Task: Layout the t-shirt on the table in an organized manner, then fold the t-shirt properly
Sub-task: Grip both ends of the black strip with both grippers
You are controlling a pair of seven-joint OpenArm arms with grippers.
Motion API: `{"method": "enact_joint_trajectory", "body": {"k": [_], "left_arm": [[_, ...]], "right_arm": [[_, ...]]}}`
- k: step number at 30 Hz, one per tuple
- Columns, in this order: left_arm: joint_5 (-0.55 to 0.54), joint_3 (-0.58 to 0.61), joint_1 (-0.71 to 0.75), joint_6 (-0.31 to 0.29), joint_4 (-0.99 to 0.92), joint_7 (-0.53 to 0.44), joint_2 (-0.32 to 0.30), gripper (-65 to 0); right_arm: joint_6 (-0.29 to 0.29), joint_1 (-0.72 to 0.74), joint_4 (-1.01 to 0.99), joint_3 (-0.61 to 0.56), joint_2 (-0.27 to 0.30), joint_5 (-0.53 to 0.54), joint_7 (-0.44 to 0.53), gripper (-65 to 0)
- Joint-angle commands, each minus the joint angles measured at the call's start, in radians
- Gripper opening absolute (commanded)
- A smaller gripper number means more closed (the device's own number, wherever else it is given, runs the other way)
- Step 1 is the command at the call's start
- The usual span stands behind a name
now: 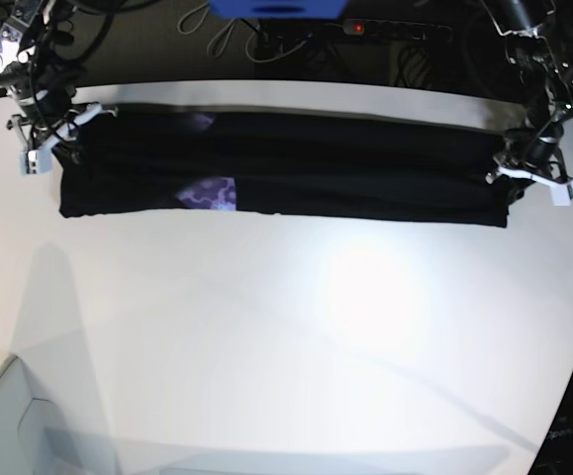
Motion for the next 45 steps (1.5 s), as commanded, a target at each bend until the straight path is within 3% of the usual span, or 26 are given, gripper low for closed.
{"method": "enact_joint_trajectory", "body": {"k": [1,3,8,11,25,45], "left_arm": [[0.015,0.000,0.007,0.005,0.005,0.021,-0.012,-51.6],[0.012,0.000,0.007,0.003,0.005,0.021,-0.012,-50.7],[0.006,-0.002,0.007,0.003,0.007,0.021,-0.012,-33.0],[0.006,-0.004,0.007,0.003,0.007,0.021,-0.012,-28.9],[0.003,-0.007,0.047,0.003,0.211,0.021,-0.002,-28.8],[0.115,0.000,0.040,0.005,0.151,0.021,0.001,-28.8]], "right_arm": [[0.003,0.013,0.007,0.002,0.010,0.008,0.023,-65.0],[0.003,0.025,-0.018,0.002,0.010,0.008,0.023,-65.0],[0.003,0.030,-0.036,-0.017,0.010,0.008,0.023,-65.0],[0.003,0.030,-0.036,-0.044,0.010,0.008,0.023,-65.0],[0.003,0.028,-0.036,-0.047,0.010,0.006,0.023,-65.0],[0.003,0.030,-0.036,-0.047,0.010,0.006,0.023,-65.0]]}}
